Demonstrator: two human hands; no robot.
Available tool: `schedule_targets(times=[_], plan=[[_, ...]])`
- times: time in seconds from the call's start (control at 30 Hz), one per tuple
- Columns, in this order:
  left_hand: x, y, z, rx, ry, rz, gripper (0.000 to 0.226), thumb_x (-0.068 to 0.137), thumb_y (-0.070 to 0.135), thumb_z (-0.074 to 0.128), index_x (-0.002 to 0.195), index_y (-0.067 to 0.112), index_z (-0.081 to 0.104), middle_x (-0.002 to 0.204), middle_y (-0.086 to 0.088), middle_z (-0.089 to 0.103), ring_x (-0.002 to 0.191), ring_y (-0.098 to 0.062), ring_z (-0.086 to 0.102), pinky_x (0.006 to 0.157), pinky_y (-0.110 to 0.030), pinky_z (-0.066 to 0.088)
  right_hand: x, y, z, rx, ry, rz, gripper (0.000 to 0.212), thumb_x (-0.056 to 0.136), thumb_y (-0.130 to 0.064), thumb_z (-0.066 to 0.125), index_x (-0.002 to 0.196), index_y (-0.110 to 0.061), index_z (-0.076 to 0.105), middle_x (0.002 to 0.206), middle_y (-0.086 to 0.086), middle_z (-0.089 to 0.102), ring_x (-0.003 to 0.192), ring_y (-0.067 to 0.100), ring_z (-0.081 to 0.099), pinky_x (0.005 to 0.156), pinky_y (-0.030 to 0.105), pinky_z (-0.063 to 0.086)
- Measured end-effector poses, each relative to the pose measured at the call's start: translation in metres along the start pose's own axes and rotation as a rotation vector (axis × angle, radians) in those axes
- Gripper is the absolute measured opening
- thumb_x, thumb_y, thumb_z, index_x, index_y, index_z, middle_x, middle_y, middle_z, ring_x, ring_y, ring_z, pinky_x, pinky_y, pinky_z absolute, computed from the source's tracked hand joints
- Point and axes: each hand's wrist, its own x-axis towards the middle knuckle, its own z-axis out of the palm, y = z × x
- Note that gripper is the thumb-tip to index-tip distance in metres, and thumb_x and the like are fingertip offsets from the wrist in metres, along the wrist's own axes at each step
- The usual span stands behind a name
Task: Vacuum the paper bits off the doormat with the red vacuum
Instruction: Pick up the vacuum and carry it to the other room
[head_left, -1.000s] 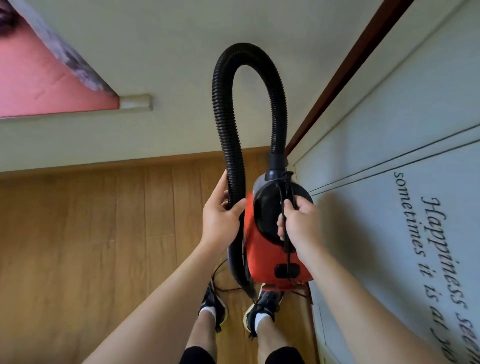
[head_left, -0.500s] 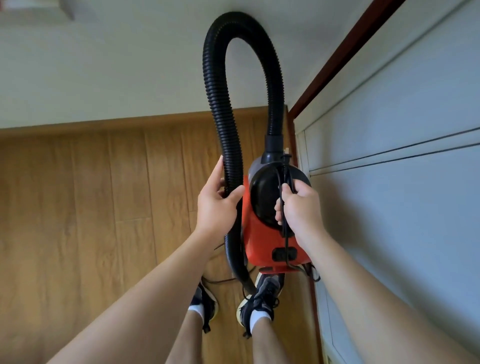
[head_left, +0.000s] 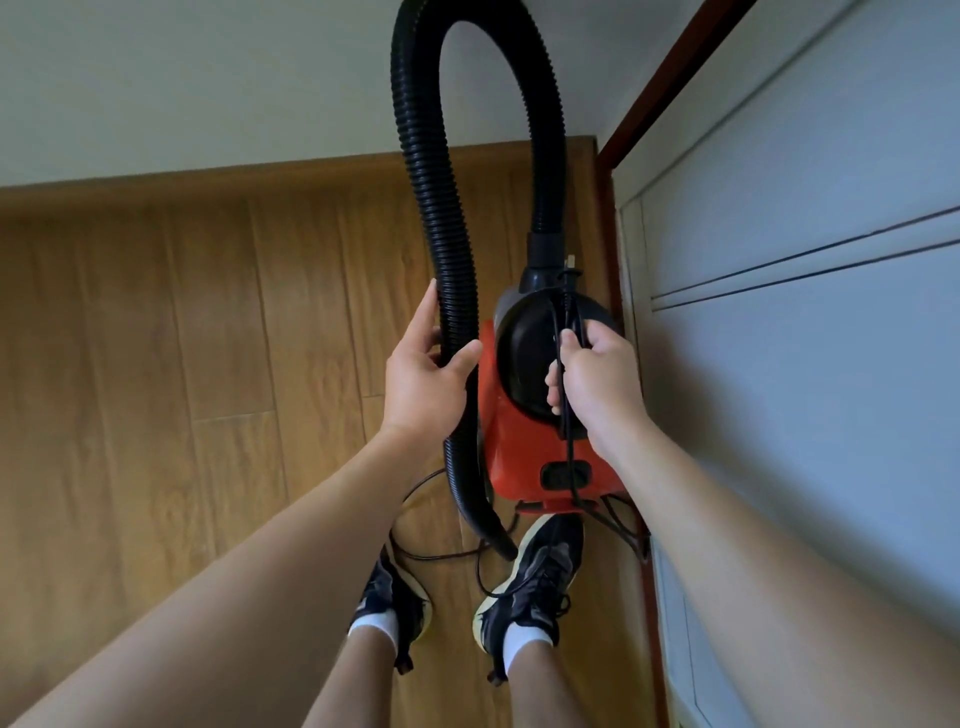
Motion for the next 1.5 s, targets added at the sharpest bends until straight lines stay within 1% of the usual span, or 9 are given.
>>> schedule_targets(times=[0.23, 0.5, 0.6, 0.77, 0.9, 1.03, 1.2, 1.33, 1.5], plan=[[0.017, -0.031, 0.007, 0.008, -0.016, -0.011, 0.074, 0.099, 0.017, 0.064, 0.148, 0.059, 0.03, 0.127, 0.021, 0.061, 0.124, -0.009, 0.057, 0.105, -0.048, 0.052, 0.03, 0.029, 0.011, 0.001, -0.028, 0.009, 0.021, 0.107, -0.024, 0.043, 0.112, -0.021, 0.063, 0.064, 0.004, 0.06, 0.051, 0.017, 0.055, 0.052, 0.031, 0.051], [0.04, -0.048, 0.021, 0.016, -0.034, 0.007, 0.074, 0.099, 0.018, 0.064, 0.152, 0.053, 0.026, 0.126, 0.023, 0.061, 0.12, -0.005, 0.059, 0.102, -0.042, 0.054, 0.058, 0.053, 0.017, 0.01, -0.034, 0.019, 0.025, 0.106, -0.025, 0.044, 0.124, -0.018, 0.06, 0.065, 0.004, 0.061, 0.051, 0.015, 0.057, 0.05, 0.029, 0.051], [0.047, -0.052, 0.024, 0.045, -0.04, 0.011, 0.074, 0.099, 0.018, 0.064, 0.153, 0.052, 0.026, 0.129, 0.024, 0.059, 0.123, 0.0, 0.056, 0.106, -0.042, 0.052, 0.065, 0.057, 0.017, 0.016, -0.036, 0.011, 0.023, 0.106, -0.024, 0.044, 0.121, -0.018, 0.061, 0.066, 0.004, 0.061, 0.052, 0.016, 0.057, 0.052, 0.031, 0.052], [0.053, -0.066, 0.027, 0.077, -0.018, 0.006, 0.075, 0.099, 0.017, 0.064, 0.152, 0.054, 0.026, 0.131, 0.017, 0.062, 0.125, -0.005, 0.056, 0.106, -0.044, 0.051, 0.071, 0.062, 0.016, 0.039, -0.054, -0.005, 0.021, 0.107, -0.023, 0.043, 0.116, -0.02, 0.062, 0.068, 0.006, 0.06, 0.053, 0.018, 0.055, 0.054, 0.034, 0.05], [0.051, -0.072, 0.032, 0.089, -0.007, 0.002, 0.075, 0.1, 0.017, 0.062, 0.154, 0.051, 0.023, 0.13, 0.019, 0.061, 0.118, 0.007, 0.056, 0.107, -0.039, 0.051, 0.073, 0.066, 0.014, 0.032, -0.077, -0.031, 0.02, 0.107, -0.022, 0.044, 0.114, -0.024, 0.063, 0.069, 0.008, 0.06, 0.057, 0.022, 0.056, 0.056, 0.035, 0.051], [0.051, -0.077, 0.038, 0.098, 0.003, 0.0, 0.074, 0.1, 0.019, 0.062, 0.151, 0.056, 0.023, 0.128, 0.018, 0.064, 0.12, -0.004, 0.06, 0.104, -0.043, 0.053, 0.07, 0.075, 0.013, 0.021, -0.108, -0.063, 0.019, 0.107, -0.021, 0.044, 0.109, -0.026, 0.062, 0.068, 0.007, 0.06, 0.057, 0.022, 0.058, 0.059, 0.036, 0.054], [0.046, -0.078, 0.037, 0.11, -0.011, 0.016, 0.073, 0.1, 0.018, 0.062, 0.15, 0.056, 0.025, 0.121, 0.019, 0.066, 0.114, 0.0, 0.062, 0.103, -0.041, 0.054, 0.065, 0.082, 0.01, 0.041, -0.09, -0.07, 0.021, 0.107, -0.021, 0.044, 0.101, -0.032, 0.061, 0.069, 0.006, 0.06, 0.06, 0.023, 0.058, 0.065, 0.039, 0.056], [0.044, -0.08, 0.032, 0.107, -0.004, 0.009, 0.073, 0.1, 0.018, 0.062, 0.15, 0.056, 0.026, 0.118, 0.018, 0.067, 0.106, 0.003, 0.065, 0.099, -0.037, 0.056, 0.066, 0.086, 0.007, 0.071, -0.085, -0.055, 0.019, 0.107, -0.021, 0.045, 0.107, -0.029, 0.062, 0.071, 0.008, 0.061, 0.061, 0.023, 0.059, 0.069, 0.043, 0.057], [0.038, -0.078, 0.032, 0.119, -0.002, 0.011, 0.071, 0.101, 0.018, 0.061, 0.151, 0.054, 0.026, 0.12, 0.019, 0.066, 0.112, 0.003, 0.062, 0.102, -0.038, 0.054, 0.065, 0.091, 0.006, 0.031, -0.072, -0.069, 0.018, 0.107, -0.027, 0.045, 0.116, -0.034, 0.058, 0.075, 0.006, 0.065, 0.062, 0.019, 0.064, 0.07, 0.041, 0.059]])
